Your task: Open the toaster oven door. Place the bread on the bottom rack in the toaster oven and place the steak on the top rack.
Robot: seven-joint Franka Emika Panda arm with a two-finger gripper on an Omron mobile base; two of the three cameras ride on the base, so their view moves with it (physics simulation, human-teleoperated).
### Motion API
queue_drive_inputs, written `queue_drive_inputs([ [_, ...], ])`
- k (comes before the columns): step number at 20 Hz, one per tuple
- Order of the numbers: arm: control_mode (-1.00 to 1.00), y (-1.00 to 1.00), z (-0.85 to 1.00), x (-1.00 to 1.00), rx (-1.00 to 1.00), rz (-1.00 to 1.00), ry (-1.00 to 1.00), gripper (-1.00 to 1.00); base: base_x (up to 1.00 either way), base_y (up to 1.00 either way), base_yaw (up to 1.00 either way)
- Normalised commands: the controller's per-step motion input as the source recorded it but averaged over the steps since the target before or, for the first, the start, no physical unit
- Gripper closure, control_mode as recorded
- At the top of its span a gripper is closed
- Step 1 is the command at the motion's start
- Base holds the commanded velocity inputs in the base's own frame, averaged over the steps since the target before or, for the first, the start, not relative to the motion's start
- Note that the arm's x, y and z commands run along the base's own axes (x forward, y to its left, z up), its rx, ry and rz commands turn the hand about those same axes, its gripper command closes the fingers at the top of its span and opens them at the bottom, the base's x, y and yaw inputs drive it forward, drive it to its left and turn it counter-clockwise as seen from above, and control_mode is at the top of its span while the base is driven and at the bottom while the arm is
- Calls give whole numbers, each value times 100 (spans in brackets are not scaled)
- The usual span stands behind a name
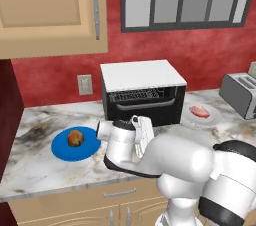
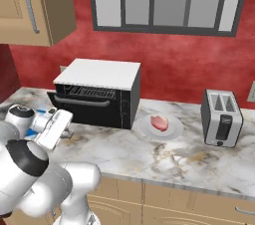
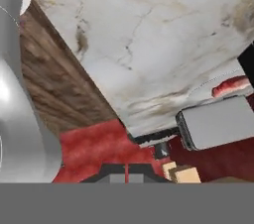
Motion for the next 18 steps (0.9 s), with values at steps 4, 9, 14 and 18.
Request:
queue_drive_inputs([
  [4, -100, 16, 100, -6, -1, 21, 1, -100, 0, 0, 0],
  [9, -100, 22, 100, 13, 0, 22, 2, -100, 0, 0, 0],
  [14, -100, 2, 96, 80, 2, 14, 16, -100, 0, 0, 0],
  [18, -100, 0, 27, 100, 3, 11, 40, -100, 0, 0, 0],
])
